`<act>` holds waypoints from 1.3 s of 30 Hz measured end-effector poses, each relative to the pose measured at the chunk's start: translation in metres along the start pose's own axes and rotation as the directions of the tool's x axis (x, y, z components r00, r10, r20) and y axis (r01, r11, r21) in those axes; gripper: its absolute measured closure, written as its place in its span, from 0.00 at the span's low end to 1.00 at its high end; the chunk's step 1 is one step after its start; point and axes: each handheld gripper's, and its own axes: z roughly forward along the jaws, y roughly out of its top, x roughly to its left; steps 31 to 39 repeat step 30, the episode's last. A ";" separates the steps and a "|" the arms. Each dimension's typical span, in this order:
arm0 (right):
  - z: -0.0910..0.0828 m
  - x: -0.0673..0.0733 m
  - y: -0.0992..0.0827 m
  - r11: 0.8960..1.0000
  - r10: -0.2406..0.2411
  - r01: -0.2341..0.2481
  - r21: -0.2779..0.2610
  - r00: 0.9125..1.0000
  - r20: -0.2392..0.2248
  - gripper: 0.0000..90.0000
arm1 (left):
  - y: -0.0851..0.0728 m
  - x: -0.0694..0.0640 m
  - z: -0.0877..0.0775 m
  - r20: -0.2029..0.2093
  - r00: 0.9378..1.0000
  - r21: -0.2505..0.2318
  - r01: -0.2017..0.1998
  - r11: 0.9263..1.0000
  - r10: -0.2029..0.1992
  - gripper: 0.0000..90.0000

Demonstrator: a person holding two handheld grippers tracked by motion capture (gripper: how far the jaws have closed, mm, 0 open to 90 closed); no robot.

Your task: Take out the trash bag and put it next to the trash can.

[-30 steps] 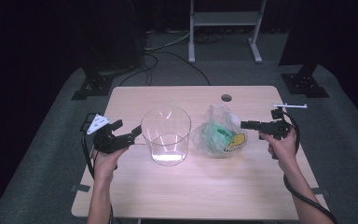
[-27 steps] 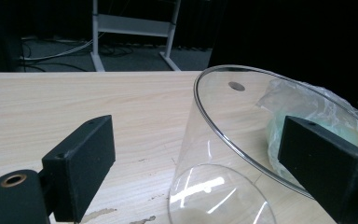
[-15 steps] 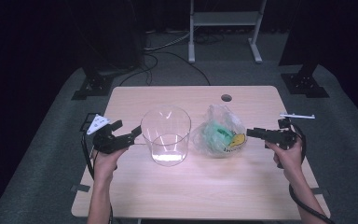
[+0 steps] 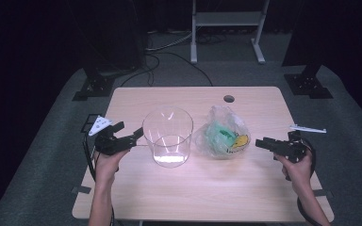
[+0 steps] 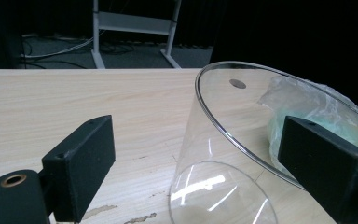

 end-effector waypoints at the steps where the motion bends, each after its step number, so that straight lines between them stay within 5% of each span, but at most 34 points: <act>1: 0.000 -0.002 -0.004 1.000 0.007 -0.007 -0.001 1.000 0.000 0.41 | 0.000 0.000 0.000 0.001 1.000 -0.001 0.000 1.000 0.000 0.11; 23: -0.013 -0.003 -0.046 0.998 0.015 -0.010 -0.069 0.998 0.064 0.40 | -0.004 0.000 0.001 -0.003 1.000 0.015 -0.002 1.000 0.002 0.11; 39: -0.016 -0.002 -0.051 0.996 0.014 -0.006 -0.094 0.996 0.084 0.39 | -0.002 -0.002 -0.001 0.000 1.000 0.007 -0.010 1.000 0.010 0.11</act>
